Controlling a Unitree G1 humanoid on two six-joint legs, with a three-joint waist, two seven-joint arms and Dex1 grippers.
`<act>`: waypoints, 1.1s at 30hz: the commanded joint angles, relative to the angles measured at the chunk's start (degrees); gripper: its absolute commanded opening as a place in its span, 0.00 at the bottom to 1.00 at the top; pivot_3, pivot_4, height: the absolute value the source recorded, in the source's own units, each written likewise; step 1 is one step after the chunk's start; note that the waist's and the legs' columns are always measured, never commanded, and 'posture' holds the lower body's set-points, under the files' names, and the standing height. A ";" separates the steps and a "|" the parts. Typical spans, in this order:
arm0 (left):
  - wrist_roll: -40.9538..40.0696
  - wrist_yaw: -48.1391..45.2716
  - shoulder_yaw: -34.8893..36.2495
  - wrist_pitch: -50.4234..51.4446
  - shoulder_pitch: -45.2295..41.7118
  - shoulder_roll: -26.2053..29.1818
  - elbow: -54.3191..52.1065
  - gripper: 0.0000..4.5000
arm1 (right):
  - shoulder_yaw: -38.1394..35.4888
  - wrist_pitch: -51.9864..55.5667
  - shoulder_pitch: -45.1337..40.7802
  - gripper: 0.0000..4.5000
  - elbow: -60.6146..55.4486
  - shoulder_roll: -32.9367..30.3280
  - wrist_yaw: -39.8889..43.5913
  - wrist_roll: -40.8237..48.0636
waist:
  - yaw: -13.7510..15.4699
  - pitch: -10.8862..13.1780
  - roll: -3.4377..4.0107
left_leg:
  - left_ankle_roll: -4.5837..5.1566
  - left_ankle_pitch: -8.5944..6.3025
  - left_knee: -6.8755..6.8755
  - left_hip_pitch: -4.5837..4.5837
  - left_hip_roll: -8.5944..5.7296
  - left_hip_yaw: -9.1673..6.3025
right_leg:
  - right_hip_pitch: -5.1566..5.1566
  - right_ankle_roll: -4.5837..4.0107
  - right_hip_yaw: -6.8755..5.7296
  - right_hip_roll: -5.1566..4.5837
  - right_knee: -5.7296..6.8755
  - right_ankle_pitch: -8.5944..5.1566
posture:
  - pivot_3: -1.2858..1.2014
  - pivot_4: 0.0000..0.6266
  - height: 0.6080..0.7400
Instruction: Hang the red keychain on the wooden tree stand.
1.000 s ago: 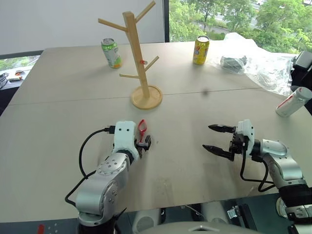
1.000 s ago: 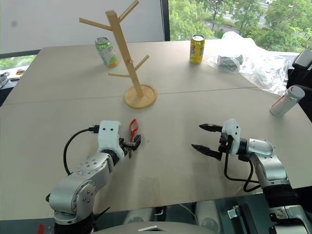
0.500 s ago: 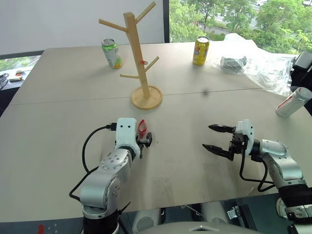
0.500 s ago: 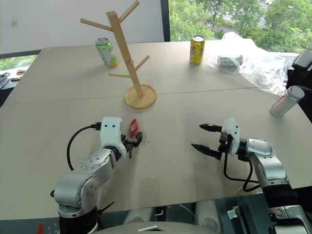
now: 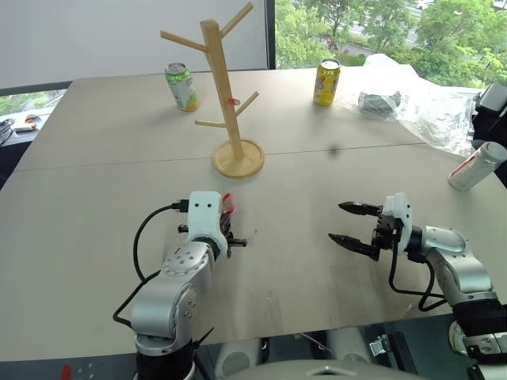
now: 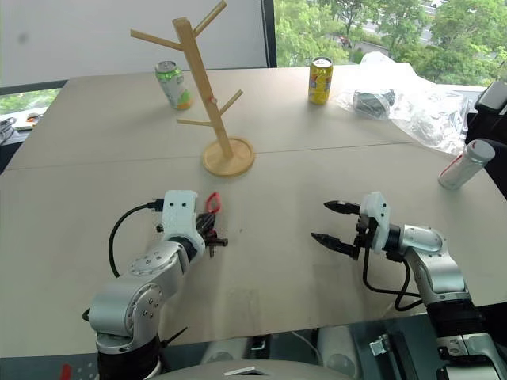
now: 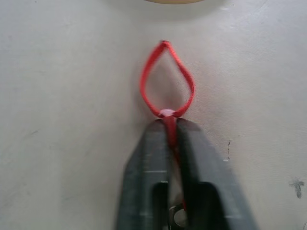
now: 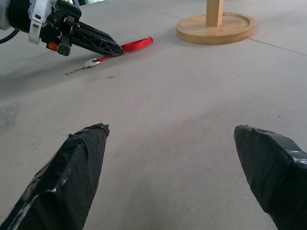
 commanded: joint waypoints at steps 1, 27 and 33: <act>0.29 -0.62 0.38 -0.78 -0.92 0.05 -0.40 0.01 | -1.02 -0.05 -0.03 1.00 -2.04 0.08 -0.39 0.62 | 0.00 0.00 0.00 | 0.00 0.00 0.00 0.00 0.00 0.00 | 0.00 0.00 0.00 0.00 0.00 0.00 | 0.52 0.24 1.00; 12.99 -6.74 -5.38 -57.77 -8.50 2.15 6.35 0.01 | -9.54 25.96 -23.59 1.00 -17.12 -1.51 -12.21 21.63 | 0.07 0.07 -0.12 | 0.04 -0.02 -0.12 -0.21 -0.04 -0.10 | -0.01 -0.03 -0.30 -0.19 -0.28 0.04 | 0.52 0.24 1.00; 14.92 -6.02 -5.20 -56.56 -11.84 1.50 12.67 0.01 | -9.67 26.11 -25.36 1.00 -16.14 -1.52 -12.32 20.96 | -0.01 0.08 -0.13 | 0.06 -0.02 -0.12 -0.22 -0.06 -0.09 | 0.00 0.22 -0.31 -0.16 -0.31 0.16 | 0.52 0.24 1.00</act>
